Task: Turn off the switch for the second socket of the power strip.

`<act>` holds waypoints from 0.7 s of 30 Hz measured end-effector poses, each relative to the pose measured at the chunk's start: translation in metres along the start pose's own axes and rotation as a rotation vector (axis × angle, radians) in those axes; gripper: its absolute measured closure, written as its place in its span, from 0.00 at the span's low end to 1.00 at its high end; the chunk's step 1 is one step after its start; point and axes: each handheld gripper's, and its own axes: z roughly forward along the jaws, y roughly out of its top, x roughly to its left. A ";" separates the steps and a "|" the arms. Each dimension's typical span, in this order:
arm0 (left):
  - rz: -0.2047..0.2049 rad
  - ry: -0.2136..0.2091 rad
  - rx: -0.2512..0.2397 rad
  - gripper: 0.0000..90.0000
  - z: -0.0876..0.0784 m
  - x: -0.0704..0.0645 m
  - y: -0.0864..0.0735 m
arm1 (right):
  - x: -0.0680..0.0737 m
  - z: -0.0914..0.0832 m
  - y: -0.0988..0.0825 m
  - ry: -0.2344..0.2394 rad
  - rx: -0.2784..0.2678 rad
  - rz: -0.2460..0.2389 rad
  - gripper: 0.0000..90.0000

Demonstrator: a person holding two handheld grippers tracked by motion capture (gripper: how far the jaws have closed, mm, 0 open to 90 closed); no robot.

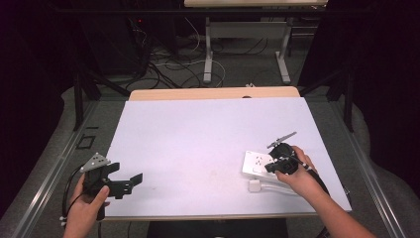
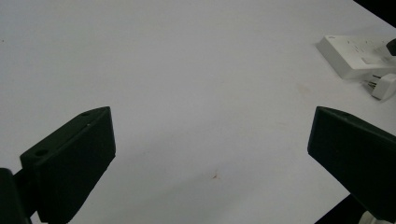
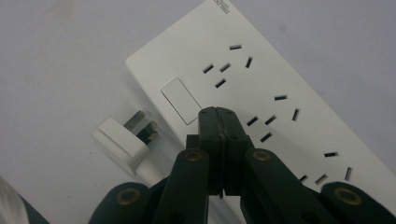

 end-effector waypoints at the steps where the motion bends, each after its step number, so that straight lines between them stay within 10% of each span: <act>1: 0.000 0.000 0.000 0.01 0.000 0.000 0.000 | 0.000 0.000 0.000 0.000 0.000 0.000 1.00; 21: -0.004 0.002 0.001 0.01 -0.002 0.001 0.000 | 0.001 0.008 -0.002 -0.001 0.024 0.002 1.00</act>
